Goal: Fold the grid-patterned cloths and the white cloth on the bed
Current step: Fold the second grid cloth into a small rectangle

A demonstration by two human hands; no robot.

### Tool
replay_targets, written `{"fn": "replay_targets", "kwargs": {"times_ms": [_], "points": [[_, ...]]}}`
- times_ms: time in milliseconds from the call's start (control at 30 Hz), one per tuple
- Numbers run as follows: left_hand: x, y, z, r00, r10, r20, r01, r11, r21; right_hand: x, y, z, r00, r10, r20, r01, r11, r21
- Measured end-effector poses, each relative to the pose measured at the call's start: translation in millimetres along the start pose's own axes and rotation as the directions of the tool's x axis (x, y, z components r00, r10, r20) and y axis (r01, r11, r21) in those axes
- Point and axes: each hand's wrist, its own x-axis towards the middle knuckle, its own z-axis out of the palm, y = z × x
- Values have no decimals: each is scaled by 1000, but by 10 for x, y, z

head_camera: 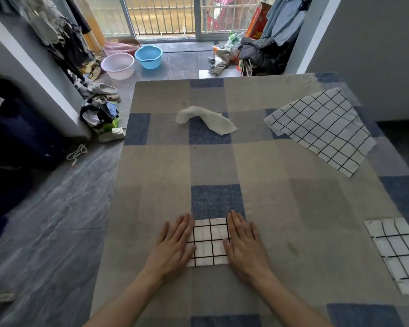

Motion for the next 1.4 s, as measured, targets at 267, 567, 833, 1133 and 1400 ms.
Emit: {"fn": "replay_targets", "kwargs": {"times_ms": [267,567,833,1133,1400], "points": [[342,932,-31,998,4,-59,-18,970,-244,17,-35,-38,995,5,99,3,997,-75],[-101,431,135,990,-136,21,137,987,-78,20,-10,10,998,10,67,-4,997,-81],[-228,277,-101,895,-442,62,446,891,-90,160,-86,-331,998,5,70,-4,1000,-16],[-244,423,-254,888,-449,102,450,893,13,488,-210,-834,913,125,388,-221,951,214],[-600,275,-367,862,-482,157,491,871,-22,7,-379,-922,913,129,388,-258,918,301]]}}
